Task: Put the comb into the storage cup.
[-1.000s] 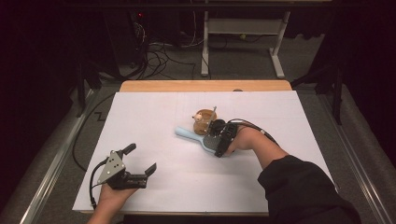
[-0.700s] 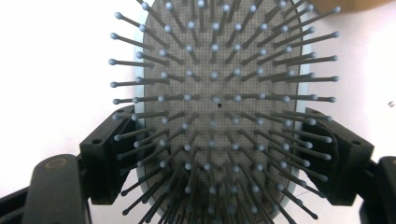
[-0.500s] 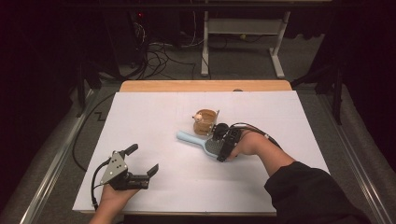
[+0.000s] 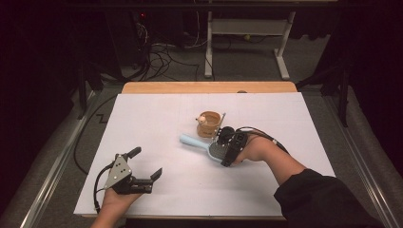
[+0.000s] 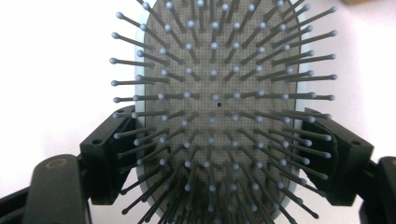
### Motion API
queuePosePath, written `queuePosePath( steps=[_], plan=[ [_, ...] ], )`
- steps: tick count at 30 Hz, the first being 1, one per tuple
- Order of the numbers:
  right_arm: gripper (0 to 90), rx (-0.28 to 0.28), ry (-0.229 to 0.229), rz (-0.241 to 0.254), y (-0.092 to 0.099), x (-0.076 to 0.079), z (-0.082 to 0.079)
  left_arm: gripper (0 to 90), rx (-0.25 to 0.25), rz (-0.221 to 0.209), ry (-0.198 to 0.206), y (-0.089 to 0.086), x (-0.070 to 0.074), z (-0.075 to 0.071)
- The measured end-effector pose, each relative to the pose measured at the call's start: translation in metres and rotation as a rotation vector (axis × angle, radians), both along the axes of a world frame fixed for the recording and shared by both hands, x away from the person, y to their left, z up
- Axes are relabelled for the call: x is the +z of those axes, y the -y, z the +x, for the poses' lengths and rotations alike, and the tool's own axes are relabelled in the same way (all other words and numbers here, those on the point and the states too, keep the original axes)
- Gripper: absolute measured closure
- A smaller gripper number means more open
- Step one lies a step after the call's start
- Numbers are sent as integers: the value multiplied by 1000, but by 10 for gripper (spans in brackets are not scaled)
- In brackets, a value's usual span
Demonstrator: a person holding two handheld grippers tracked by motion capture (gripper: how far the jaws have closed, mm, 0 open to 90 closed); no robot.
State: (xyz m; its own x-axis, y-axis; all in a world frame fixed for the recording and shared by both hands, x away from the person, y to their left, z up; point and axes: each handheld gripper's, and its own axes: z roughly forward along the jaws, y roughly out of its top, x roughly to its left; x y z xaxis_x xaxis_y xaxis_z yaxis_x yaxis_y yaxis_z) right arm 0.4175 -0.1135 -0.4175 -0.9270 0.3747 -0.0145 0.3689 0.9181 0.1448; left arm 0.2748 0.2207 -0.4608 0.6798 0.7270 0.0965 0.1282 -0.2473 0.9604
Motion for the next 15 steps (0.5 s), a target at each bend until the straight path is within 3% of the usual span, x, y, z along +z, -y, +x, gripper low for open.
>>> queuePosePath(
  steps=[7,10,13,15],
  plan=[
    [213,-24,-1,11,8,7,-18,8,-22,126,65,17,5,-7],
    [212,-35,-11,23,12,9,-28,12,-36,157,78,23,8,-10],
    [212,-41,-17,39,16,9,-36,12,-46,157,89,29,13,-10],
    [212,-43,-14,53,19,11,-44,14,-45,186,107,33,18,-10]
  ],
)
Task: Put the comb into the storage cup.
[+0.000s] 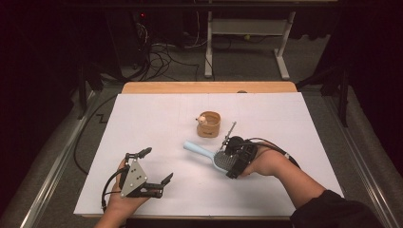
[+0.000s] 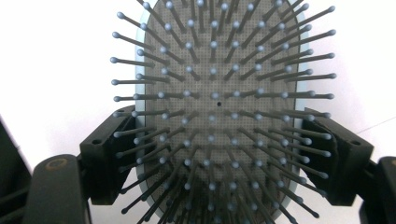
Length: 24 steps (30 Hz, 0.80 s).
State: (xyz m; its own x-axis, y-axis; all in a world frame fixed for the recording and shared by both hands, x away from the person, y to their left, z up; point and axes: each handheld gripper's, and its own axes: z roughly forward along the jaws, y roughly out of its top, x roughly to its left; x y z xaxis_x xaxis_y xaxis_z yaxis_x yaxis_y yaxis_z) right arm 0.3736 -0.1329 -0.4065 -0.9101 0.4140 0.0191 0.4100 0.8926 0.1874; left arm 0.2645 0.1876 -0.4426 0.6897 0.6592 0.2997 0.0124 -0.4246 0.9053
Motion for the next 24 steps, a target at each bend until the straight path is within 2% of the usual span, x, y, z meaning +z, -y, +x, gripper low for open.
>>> queuePosePath(
  steps=[1,2,3,9,12,17,21,23,24],
  plan=[
    [212,-8,4,1,1,2,-2,14,5,81,40,6,6,0],
    [212,-8,4,1,1,2,-2,17,5,81,40,6,6,0],
    [212,-10,6,5,2,4,-4,17,2,117,61,8,8,1],
    [212,1,13,12,-1,21,-10,34,-10,289,129,21,23,5],
    [212,2,17,8,-6,28,-11,40,-10,342,156,23,26,8],
    [211,23,18,-10,-22,35,-13,47,11,457,246,28,26,6],
    [211,35,19,-17,-33,36,-14,49,21,510,268,33,22,5],
    [211,54,16,-28,-45,37,-15,54,25,553,275,35,18,6],
    [211,54,16,-28,-45,37,-15,54,29,571,284,37,16,5]
  ],
)
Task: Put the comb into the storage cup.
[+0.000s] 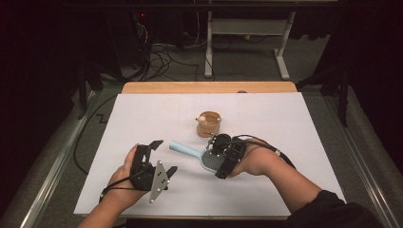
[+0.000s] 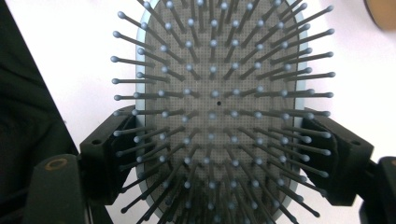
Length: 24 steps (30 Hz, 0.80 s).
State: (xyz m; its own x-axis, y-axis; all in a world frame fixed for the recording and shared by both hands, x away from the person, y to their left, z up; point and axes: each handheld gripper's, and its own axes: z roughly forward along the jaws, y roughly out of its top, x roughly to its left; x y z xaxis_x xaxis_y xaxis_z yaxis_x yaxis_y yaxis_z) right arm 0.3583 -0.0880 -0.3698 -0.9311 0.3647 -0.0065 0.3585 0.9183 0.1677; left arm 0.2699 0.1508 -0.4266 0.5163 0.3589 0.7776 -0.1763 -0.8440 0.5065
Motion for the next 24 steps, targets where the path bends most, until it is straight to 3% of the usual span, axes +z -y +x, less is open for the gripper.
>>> queuePosePath(
  steps=[7,12,24],
  plan=[
    [211,25,-7,-1,-21,-1,-1,100,-12,71,43,8,-9,-2],
    [211,39,-14,-3,-29,0,-1,121,-15,86,40,11,-13,0],
    [211,38,-5,-13,-38,4,2,302,-34,123,8,21,-20,7]
  ],
)
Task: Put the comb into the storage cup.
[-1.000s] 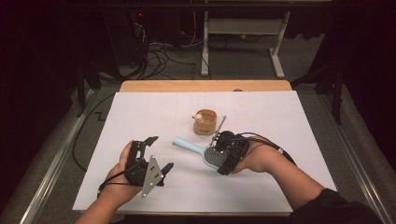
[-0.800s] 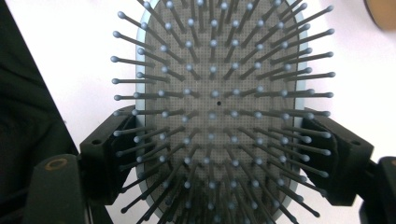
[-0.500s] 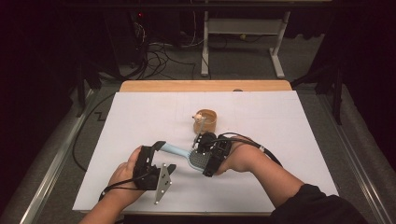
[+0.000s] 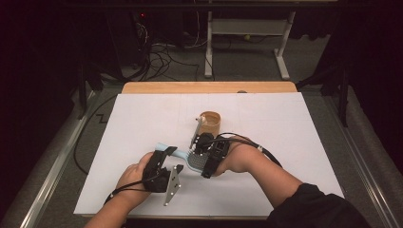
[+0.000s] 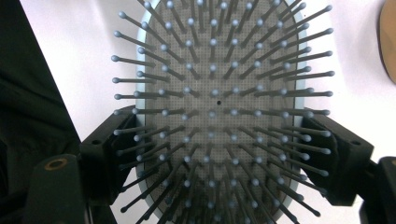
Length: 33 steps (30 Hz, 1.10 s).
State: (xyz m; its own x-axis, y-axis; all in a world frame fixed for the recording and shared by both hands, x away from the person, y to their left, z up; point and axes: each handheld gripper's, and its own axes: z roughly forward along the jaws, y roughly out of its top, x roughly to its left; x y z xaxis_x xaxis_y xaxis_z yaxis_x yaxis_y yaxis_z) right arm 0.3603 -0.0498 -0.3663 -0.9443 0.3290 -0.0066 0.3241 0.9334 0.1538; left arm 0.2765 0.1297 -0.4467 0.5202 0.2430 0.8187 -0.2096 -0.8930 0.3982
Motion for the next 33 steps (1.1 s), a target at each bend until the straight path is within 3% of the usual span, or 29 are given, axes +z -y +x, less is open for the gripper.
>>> queuePosePath(
  steps=[3,6,10,19,24,27,29,30,33],
  plan=[
    [211,0,6,-1,-2,1,0,301,-1,-12,-3,2,0,1],
    [211,1,6,-7,-3,1,-1,219,22,-28,-7,3,0,2],
    [211,5,6,-10,-4,1,0,254,17,-29,-19,3,2,2],
    [211,8,16,-13,-6,4,0,369,8,-8,10,3,1,3],
    [211,-8,22,-3,-8,7,0,450,13,24,38,5,0,3],
    [210,-8,20,-11,-9,8,0,471,17,19,51,7,-1,4],
    [210,-6,18,-11,-11,8,0,493,9,-14,61,9,-4,5],
    [211,-8,18,-6,-11,8,0,507,9,17,69,9,-2,5],
    [210,-22,6,2,-13,8,2,566,-7,53,107,10,-3,3]
  ],
)
